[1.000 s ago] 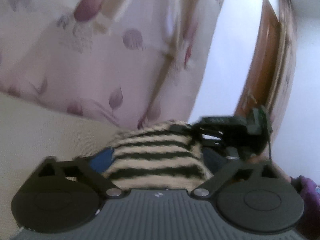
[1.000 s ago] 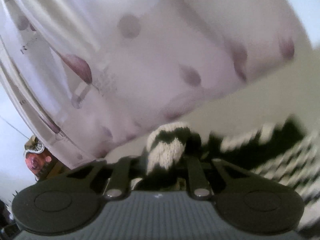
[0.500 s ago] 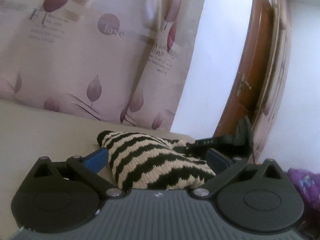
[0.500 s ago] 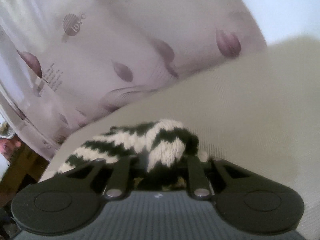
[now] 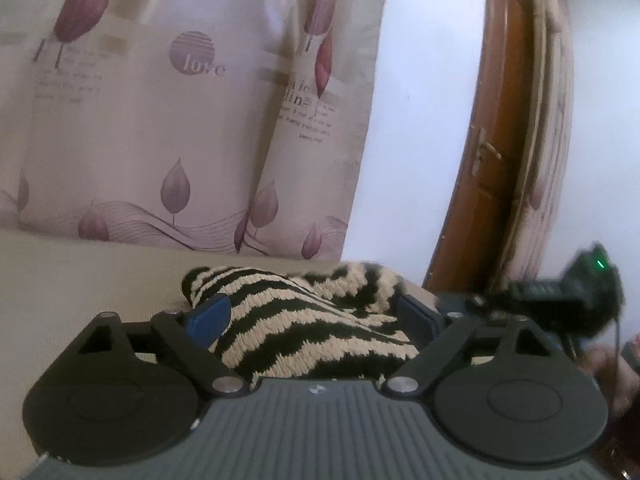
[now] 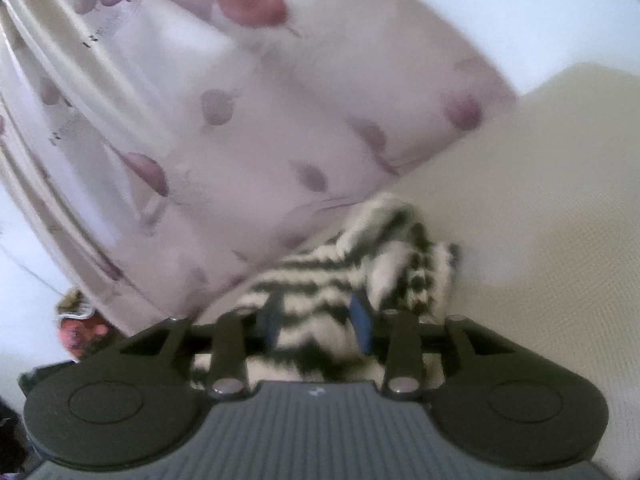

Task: Fold small clothes

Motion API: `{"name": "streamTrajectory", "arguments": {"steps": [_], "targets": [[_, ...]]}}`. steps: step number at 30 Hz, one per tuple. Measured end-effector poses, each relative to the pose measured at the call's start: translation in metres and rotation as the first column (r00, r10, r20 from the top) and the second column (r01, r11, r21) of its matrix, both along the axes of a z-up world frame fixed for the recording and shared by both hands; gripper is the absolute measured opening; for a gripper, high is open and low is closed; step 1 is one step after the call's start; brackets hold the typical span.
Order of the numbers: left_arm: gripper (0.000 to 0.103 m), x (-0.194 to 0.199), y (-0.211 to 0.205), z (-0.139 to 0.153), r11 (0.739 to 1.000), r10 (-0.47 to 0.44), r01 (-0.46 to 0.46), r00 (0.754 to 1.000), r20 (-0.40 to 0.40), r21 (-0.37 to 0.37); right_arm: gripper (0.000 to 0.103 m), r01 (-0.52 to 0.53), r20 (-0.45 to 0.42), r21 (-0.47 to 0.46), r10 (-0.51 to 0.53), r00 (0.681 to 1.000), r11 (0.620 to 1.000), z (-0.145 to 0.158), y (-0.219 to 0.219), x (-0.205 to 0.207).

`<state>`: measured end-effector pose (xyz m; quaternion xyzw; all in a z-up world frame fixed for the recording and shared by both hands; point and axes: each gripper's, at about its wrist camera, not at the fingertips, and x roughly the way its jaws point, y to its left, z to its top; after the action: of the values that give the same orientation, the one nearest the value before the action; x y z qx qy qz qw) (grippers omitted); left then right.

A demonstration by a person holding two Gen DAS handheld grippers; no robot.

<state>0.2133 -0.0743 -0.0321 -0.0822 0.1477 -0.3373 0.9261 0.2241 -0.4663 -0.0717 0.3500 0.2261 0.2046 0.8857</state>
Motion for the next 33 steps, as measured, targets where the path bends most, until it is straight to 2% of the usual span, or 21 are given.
{"name": "streamTrajectory", "arguments": {"steps": [5, 6, 7, 8, 11, 12, 14, 17, 19, 21, 23, 25, 26, 27, 29, 30, 33], "targets": [[0.088, 0.001, -0.014, -0.011, 0.996, -0.036, 0.036, 0.999, 0.001, 0.087, 0.037, -0.030, -0.032, -0.005, 0.030, 0.999, 1.000, -0.008, 0.015, -0.008], [0.083, 0.002, -0.017, -0.016, 0.992, -0.034, 0.035, 0.999, -0.011, 0.117, 0.034, -0.037, -0.055, 0.013, 0.038, 0.998, 0.999, -0.013, 0.020, -0.005], [0.079, 0.005, -0.020, -0.021, 0.988, -0.028, 0.033, 0.999, -0.032, 0.152, 0.020, -0.035, -0.081, 0.025, 0.037, 0.996, 0.999, -0.017, 0.024, -0.005], [0.073, 0.008, -0.021, -0.026, 0.983, -0.025, 0.035, 0.998, -0.059, 0.180, 0.016, -0.033, -0.114, 0.030, 0.036, 0.993, 0.999, -0.025, 0.032, -0.007], [0.074, 0.009, -0.015, -0.039, 0.976, 0.007, 0.013, 0.996, -0.092, 0.219, 0.014, -0.036, -0.146, 0.005, 0.036, 0.989, 0.999, -0.047, 0.043, -0.022], [0.074, 0.008, -0.013, -0.041, 0.974, 0.005, 0.018, 0.995, -0.098, 0.228, 0.014, -0.029, -0.159, 0.067, 0.039, 0.987, 0.997, -0.053, 0.037, -0.023], [0.073, 0.004, -0.011, -0.043, 0.969, 0.005, 0.019, 0.995, -0.096, 0.245, 0.015, -0.023, -0.158, 0.091, 0.037, 0.987, 0.996, -0.052, 0.028, -0.024], [0.072, -0.004, -0.007, -0.038, 0.971, -0.010, 0.024, 0.998, -0.060, 0.237, 0.018, -0.022, -0.121, 0.073, 0.031, 0.992, 0.997, -0.039, 0.028, -0.030], [0.075, -0.013, -0.002, -0.030, 0.980, -0.012, 0.017, 1.000, -0.027, 0.199, 0.018, 0.003, -0.088, 0.008, -0.003, 0.996, 1.000, -0.023, 0.028, -0.033], [0.084, -0.018, 0.003, -0.017, 0.990, -0.002, 0.001, 1.000, 0.005, 0.138, 0.018, 0.032, -0.041, -0.063, -0.035, 0.999, 0.998, -0.005, 0.029, -0.035], [0.084, -0.022, 0.005, -0.004, 0.996, -0.003, -0.001, 0.999, 0.044, 0.086, 0.018, 0.054, -0.004, -0.117, -0.055, 0.998, 0.992, 0.009, 0.031, -0.033], [0.083, -0.020, 0.000, 0.007, 0.998, -0.020, 0.017, 0.999, 0.050, 0.059, 0.018, 0.055, 0.036, -0.148, -0.050, 0.998, 0.987, 0.021, 0.037, -0.025], [0.075, -0.015, -0.005, 0.010, 0.998, -0.027, 0.025, 0.999, 0.041, 0.053, 0.018, 0.055, 0.045, -0.163, -0.048, 0.998, 0.985, 0.024, 0.041, -0.019], [0.059, -0.008, -0.012, 0.011, 0.998, -0.030, 0.028, 0.999, 0.024, 0.056, 0.018, 0.051, 0.051, -0.188, -0.043, 0.998, 0.981, 0.026, 0.045, -0.009], [0.038, 0.009, -0.027, 0.005, 0.997, -0.031, 0.033, 0.999, -0.031, 0.075, 0.018, 0.063, 0.038, -0.218, -0.056, 0.998, 0.974, 0.021, 0.050, 0.012], [0.031, 0.019, -0.034, -0.003, 0.995, -0.026, 0.031, 0.998, -0.060, 0.091, 0.018, 0.058, 0.021, -0.223, -0.054, 0.998, 0.973, 0.017, 0.052, 0.023], [0.026, 0.032, -0.041, -0.022, 0.991, 0.006, 0.008, 0.995, -0.101, 0.136, 0.017, 0.047, -0.076, -0.290, -0.072, 0.994, 0.956, -0.010, 0.059, 0.056]]}}
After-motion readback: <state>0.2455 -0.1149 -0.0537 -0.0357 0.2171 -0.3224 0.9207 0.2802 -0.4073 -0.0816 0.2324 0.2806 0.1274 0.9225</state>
